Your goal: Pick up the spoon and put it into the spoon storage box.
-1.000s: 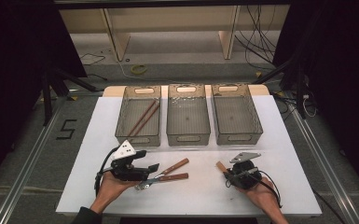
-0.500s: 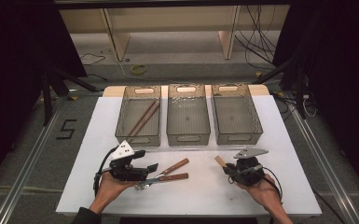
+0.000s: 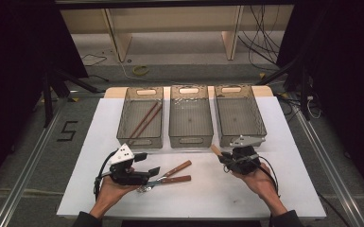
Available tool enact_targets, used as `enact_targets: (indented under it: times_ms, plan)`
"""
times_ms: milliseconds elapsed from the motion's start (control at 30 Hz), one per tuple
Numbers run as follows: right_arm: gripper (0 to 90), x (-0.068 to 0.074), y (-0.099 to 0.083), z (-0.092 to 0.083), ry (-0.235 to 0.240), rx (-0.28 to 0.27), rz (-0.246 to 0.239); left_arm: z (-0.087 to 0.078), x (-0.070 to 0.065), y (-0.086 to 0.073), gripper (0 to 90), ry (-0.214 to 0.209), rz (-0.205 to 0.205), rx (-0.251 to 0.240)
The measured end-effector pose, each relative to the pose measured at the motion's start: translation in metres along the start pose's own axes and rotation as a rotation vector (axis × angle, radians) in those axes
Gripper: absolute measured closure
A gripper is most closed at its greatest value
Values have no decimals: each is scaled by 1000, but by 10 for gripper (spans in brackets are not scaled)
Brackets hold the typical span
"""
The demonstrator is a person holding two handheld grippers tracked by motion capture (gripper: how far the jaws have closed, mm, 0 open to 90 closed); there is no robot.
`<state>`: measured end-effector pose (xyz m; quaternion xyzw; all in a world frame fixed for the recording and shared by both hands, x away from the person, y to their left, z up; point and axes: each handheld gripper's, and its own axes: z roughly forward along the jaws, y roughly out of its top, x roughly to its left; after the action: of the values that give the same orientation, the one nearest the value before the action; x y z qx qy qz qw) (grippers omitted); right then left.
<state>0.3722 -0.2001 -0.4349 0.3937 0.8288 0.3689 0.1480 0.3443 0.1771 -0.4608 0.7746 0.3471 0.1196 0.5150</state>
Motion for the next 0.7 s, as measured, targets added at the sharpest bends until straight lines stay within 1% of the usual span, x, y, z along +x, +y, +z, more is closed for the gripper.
enact_targets:
  times_ms: [67,267,700]
  plan:
    - [784,1,6,3,2,-9,-4,-1,-1,0,217,0,9,1]
    - [783,3,21,11,10,-25,-13,-3,-2,0,218,-3,10,-7]
    - [783,-2,45,23,7,-54,-8,-4,0,-1,219,-1,6,-12]
